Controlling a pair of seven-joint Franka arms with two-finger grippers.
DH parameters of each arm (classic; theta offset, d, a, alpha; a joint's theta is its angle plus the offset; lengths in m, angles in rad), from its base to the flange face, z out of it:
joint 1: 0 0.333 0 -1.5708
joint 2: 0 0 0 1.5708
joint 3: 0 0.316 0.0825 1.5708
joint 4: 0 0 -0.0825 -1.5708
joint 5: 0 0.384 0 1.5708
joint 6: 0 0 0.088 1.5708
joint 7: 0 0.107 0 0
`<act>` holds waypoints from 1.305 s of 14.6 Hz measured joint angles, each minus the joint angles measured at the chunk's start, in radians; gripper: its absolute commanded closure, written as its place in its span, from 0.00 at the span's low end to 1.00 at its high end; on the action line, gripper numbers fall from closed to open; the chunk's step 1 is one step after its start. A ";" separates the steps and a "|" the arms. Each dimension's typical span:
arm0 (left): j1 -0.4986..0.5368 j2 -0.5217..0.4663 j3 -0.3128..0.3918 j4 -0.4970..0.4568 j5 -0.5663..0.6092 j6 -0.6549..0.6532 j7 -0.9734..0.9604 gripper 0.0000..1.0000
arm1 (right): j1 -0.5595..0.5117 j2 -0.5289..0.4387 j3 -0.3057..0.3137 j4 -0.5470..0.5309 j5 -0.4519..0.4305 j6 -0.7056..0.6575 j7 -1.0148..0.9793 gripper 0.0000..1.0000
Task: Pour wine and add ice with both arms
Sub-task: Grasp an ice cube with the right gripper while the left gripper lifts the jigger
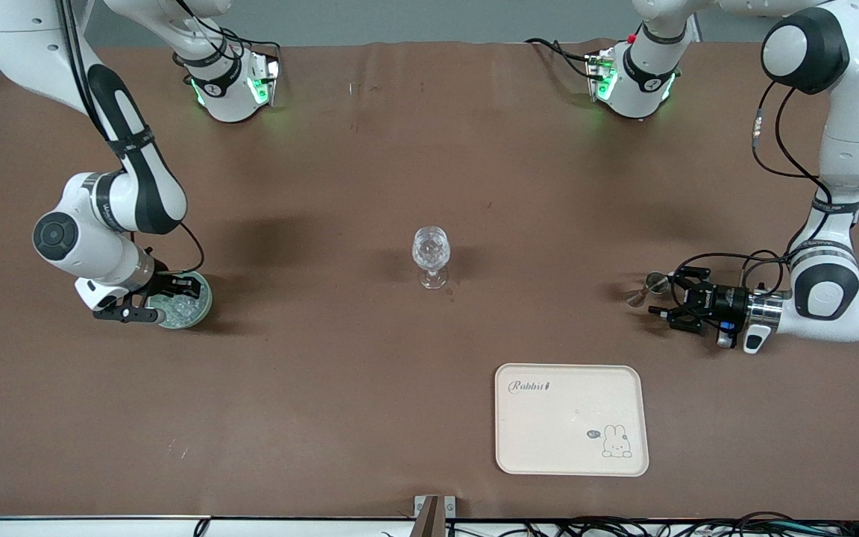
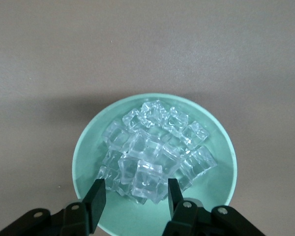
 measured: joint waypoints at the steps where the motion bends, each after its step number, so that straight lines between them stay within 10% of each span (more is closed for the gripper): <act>1: -0.001 0.001 0.000 -0.004 -0.004 0.000 -0.001 0.26 | 0.000 0.000 0.000 -0.006 0.000 0.003 0.000 0.43; 19: -0.015 0.002 -0.009 -0.020 -0.052 -0.008 -0.030 0.99 | 0.000 0.000 -0.001 -0.010 -0.002 0.008 -0.011 0.53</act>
